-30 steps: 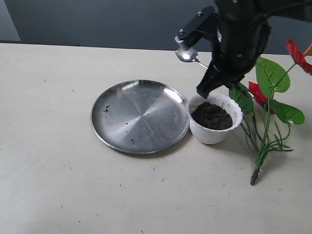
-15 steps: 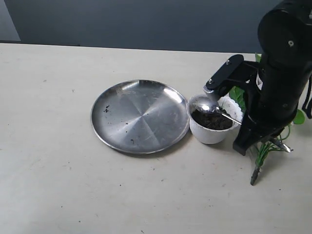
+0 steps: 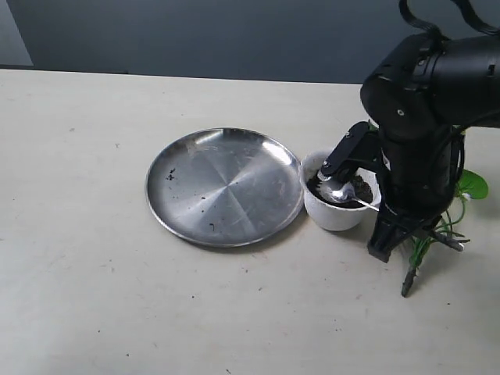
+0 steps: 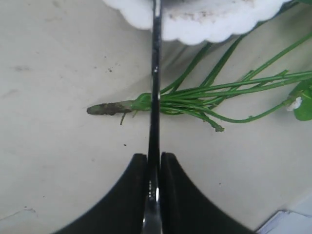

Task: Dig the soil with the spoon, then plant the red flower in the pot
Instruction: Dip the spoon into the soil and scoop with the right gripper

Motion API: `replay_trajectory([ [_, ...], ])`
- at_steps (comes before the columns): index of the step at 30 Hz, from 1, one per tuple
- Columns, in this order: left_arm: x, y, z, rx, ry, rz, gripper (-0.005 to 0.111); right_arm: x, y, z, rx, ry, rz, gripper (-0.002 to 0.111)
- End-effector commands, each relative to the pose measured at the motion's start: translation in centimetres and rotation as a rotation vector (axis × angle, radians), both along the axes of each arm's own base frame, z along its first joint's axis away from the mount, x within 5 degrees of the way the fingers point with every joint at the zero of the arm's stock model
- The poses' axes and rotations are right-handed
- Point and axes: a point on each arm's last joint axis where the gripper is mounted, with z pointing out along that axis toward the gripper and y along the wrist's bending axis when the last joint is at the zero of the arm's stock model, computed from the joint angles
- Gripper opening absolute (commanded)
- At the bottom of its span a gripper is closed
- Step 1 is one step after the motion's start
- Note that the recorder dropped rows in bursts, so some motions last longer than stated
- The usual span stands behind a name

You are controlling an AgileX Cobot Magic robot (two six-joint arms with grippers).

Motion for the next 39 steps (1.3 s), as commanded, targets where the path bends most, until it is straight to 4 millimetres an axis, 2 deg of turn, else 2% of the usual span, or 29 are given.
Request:
replay_trajectory([
  [1, 0.0, 0.0, 0.2, -0.008, -0.016, -0.006, 0.001, 0.3, -0.3, 0.0, -0.026, -0.029, -0.007, -0.001],
  [8, 0.0, 0.0, 0.2, -0.008, -0.016, -0.006, 0.001, -0.2, -0.6, 1.6, 0.007, -0.082, -0.032, -0.001],
  [18, 0.0, 0.0, 0.2, -0.008, -0.016, -0.006, 0.001, 0.1, 0.0, -0.4, 0.0, -0.01, -0.051, -0.001],
  [22, 0.0, 0.0, 0.2, -0.008, -0.016, -0.006, 0.001, 0.3, -0.2, -0.2, -0.023, -0.03, -0.033, -0.001],
  [30, 0.0, 0.0, 0.2, -0.008, -0.016, -0.006, 0.001, -0.3, -0.5, 1.7, 0.028, -0.087, -0.066, -0.001],
  [32, 0.0, 0.0, 0.2, -0.008, -0.016, -0.006, 0.001, -0.5, -0.3, 1.4, 0.049, -0.065, -0.088, -0.001],
  [36, 0.0, 0.0, 0.2, -0.008, -0.016, -0.006, 0.001, 0.0, 0.1, -0.6, 0.013, -0.005, -0.093, -0.001],
  [38, 0.0, 0.0, 0.2, -0.008, -0.016, -0.006, 0.001, 0.0, 0.1, -0.5, 0.014, -0.009, -0.091, -0.001],
  [39, 0.0, 0.0, 0.2, -0.008, -0.016, -0.006, 0.001, -0.2, 0.0, 0.3, 0.031, -0.038, -0.107, -0.001],
])
